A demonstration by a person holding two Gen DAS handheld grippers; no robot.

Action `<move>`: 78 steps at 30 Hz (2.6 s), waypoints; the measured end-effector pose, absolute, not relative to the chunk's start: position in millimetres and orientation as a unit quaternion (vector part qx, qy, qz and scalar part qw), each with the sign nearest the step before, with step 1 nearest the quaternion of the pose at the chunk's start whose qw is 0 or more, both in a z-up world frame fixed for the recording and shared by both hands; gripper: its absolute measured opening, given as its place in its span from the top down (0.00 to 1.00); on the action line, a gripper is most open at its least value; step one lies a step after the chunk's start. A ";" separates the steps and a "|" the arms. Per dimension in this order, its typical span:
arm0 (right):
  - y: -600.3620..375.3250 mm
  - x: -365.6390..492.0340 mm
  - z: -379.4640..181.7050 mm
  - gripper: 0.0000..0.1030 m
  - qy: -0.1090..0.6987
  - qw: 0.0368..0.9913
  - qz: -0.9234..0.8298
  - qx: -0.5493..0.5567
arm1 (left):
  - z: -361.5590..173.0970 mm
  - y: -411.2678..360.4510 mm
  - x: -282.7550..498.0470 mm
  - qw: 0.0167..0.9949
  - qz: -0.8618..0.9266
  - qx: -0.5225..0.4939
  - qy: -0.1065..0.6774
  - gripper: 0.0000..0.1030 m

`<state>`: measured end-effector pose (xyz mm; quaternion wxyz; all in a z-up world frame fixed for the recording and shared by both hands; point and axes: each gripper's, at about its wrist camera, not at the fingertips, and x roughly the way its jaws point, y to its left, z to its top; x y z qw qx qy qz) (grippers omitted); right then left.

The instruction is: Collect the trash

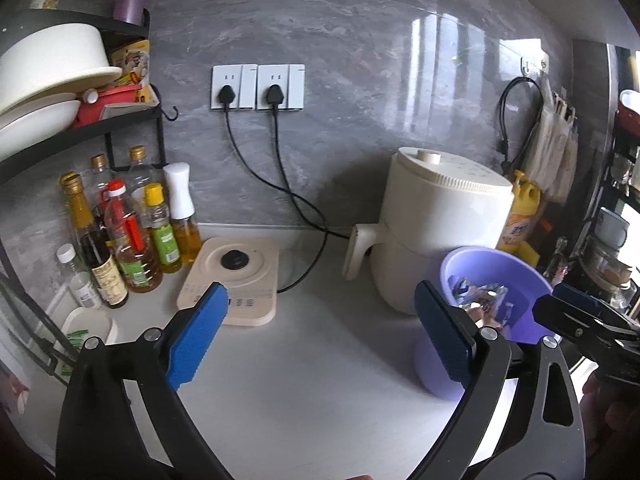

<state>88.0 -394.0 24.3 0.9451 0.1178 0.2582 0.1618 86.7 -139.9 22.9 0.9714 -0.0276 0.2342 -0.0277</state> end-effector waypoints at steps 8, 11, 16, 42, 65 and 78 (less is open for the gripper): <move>-377.3 87.6 17.9 0.10 0.264 0.940 0.182 0.114 | 16.9 -124.5 85.4 0.969 -0.008 -0.027 0.245 0.09; -371.8 89.8 16.0 0.10 0.266 0.939 0.188 0.111 | 15.7 -119.3 84.5 0.969 0.001 -0.029 0.246 0.09; -366.6 94.5 14.9 0.10 0.268 0.937 0.194 0.109 | 15.2 -114.7 84.2 0.969 0.006 -0.031 0.246 0.09; -355.8 107.6 13.4 0.09 0.271 0.936 0.205 0.093 | 15.3 -108.9 87.7 0.970 0.024 -0.039 0.238 0.06; -364.6 92.1 15.8 0.08 0.259 0.942 0.187 0.099 | 19.9 -111.5 82.0 0.972 0.021 -0.045 0.231 0.06; -370.2 88.0 17.0 0.08 0.253 0.943 0.191 0.101 | 20.9 -121.7 82.6 0.971 0.018 -0.039 0.236 0.06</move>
